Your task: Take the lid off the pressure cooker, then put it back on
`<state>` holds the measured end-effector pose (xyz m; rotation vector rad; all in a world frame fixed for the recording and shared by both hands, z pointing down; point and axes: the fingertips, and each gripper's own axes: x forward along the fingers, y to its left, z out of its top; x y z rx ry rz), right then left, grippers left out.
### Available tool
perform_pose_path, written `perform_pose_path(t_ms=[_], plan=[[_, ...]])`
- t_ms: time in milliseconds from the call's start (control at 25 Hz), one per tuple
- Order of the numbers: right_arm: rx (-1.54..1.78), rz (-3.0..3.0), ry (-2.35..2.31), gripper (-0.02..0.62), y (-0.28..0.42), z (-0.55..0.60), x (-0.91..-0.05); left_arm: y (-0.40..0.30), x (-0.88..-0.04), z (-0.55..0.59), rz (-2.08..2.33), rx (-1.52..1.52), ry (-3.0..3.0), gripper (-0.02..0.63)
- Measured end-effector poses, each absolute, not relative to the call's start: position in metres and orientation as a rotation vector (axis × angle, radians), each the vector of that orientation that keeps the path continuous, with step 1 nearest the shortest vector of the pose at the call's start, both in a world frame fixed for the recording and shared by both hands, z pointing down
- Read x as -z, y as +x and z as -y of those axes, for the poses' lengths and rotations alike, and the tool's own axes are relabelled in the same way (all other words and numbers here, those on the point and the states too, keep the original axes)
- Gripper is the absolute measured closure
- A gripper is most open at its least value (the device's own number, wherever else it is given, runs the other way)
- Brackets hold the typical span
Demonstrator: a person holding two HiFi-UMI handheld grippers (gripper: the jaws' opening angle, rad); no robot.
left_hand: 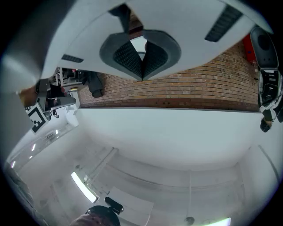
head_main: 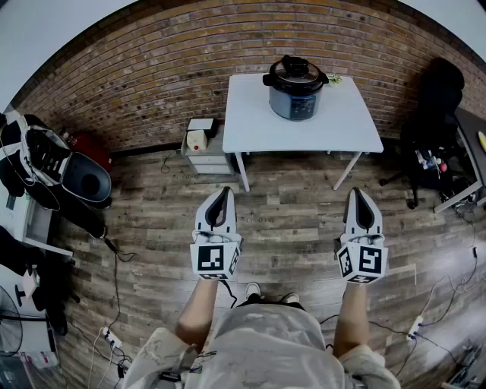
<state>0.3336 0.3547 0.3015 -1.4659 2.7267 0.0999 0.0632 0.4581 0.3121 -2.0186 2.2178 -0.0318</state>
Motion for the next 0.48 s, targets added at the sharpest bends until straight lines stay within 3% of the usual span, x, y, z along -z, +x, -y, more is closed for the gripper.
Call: perform_pose_path(t_ms=[480], plan=[[-0.045,-2.719,-1.402,0.568,0.314,-0.359,-0.302,0.052,-0.313,-0.46,-2.221,0.034,-2.008,0.591]])
